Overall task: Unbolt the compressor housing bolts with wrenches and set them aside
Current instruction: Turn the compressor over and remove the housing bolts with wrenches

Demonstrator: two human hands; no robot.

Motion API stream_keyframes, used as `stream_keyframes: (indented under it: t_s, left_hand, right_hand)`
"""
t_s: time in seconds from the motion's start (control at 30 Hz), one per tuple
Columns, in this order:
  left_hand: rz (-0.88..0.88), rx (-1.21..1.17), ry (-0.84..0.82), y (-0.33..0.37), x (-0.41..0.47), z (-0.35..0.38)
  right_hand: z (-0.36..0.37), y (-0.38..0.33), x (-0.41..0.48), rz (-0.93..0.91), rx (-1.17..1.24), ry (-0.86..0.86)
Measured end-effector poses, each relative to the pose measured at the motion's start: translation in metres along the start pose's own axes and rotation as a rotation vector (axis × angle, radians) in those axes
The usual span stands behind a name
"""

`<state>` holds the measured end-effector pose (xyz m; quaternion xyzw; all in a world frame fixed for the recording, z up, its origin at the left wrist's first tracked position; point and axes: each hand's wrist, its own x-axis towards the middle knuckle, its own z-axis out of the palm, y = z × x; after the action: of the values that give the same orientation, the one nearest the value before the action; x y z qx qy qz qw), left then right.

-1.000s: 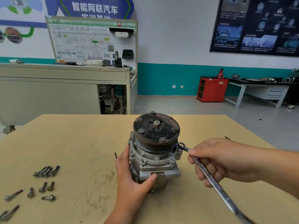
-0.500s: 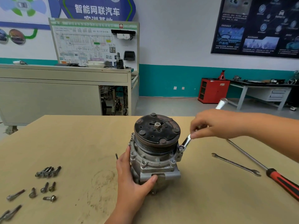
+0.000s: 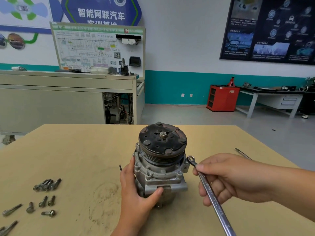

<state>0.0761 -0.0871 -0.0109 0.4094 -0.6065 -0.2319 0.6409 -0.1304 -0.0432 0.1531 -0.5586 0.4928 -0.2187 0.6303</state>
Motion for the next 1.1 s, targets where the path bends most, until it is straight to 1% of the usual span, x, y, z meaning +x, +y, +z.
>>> stream_keyframes:
  t_s: [0.07, 0.17, 0.23, 0.3, 0.37, 0.4, 0.47, 0.5, 0.53, 0.57, 0.6, 0.67, 0.7, 0.77, 0.83, 0.9, 0.97, 1.1]
  left_hand:
    - [-0.005, 0.000, -0.001, 0.000, 0.000, 0.000]
    - [-0.008, -0.012, -0.003, 0.000, 0.001, 0.001]
    - [-0.013, -0.018, -0.002, 0.001, 0.000, 0.001]
    - [-0.018, -0.018, -0.004, 0.001, 0.000, 0.000]
    - [-0.020, -0.012, -0.007, 0.001, 0.000, 0.000]
    - [-0.021, -0.012, -0.008, 0.001, 0.000, -0.001]
    - [-0.028, -0.019, -0.012, 0.000, 0.000, -0.001]
    - [-0.031, -0.018, -0.013, 0.000, 0.000, -0.001]
    - [-0.033, -0.015, -0.015, 0.000, 0.000, -0.001]
    - [-0.035, -0.012, -0.017, 0.000, 0.001, -0.001]
    - [-0.036, -0.008, -0.019, 0.001, 0.001, -0.001]
    - [-0.036, -0.001, -0.016, 0.002, 0.001, -0.001]
    - [-0.036, -0.002, -0.014, 0.002, 0.000, -0.001]
    - [-0.037, -0.002, -0.009, 0.002, 0.000, -0.002]
    - [-0.035, 0.009, -0.010, 0.002, -0.001, -0.001]
    - [-0.031, 0.005, -0.010, 0.002, -0.001, -0.001]
    - [-0.029, -0.001, -0.012, 0.003, 0.000, -0.002]
    - [-0.035, -0.003, -0.010, 0.003, 0.000, -0.001]
  right_hand:
    - [0.002, -0.002, 0.005, -0.005, -0.002, 0.034]
    - [0.003, -0.001, 0.011, -0.012, -0.010, 0.043]
    - [-0.003, -0.002, 0.012, 0.032, -0.089, 0.031]
    - [-0.018, -0.012, 0.011, 0.106, -0.315, 0.000]
    - [-0.035, -0.029, 0.011, 0.131, -0.672, 0.015]
    - [-0.041, -0.036, 0.013, 0.106, -0.872, 0.054]
    - [-0.051, -0.046, 0.020, -0.034, -1.229, 0.154]
    - [-0.055, -0.049, 0.024, -0.106, -1.325, 0.188]
    - [-0.058, -0.051, 0.026, -0.148, -1.359, 0.207]
    - [-0.061, -0.050, 0.026, -0.149, -1.345, 0.204]
    - [-0.063, -0.049, 0.023, -0.102, -1.259, 0.184]
    - [-0.065, -0.044, 0.015, 0.017, -0.942, 0.099]
    - [-0.063, -0.039, 0.012, 0.042, -0.790, 0.055]
    - [-0.051, -0.026, 0.009, 0.019, -0.593, 0.021]
    - [-0.035, -0.013, 0.010, -0.032, -0.390, 0.031]
    - [-0.020, -0.008, 0.010, -0.038, -0.198, 0.037]
    - [-0.012, -0.006, 0.009, -0.012, -0.133, 0.054]
    - [-0.005, -0.003, 0.012, 0.031, -0.122, 0.061]
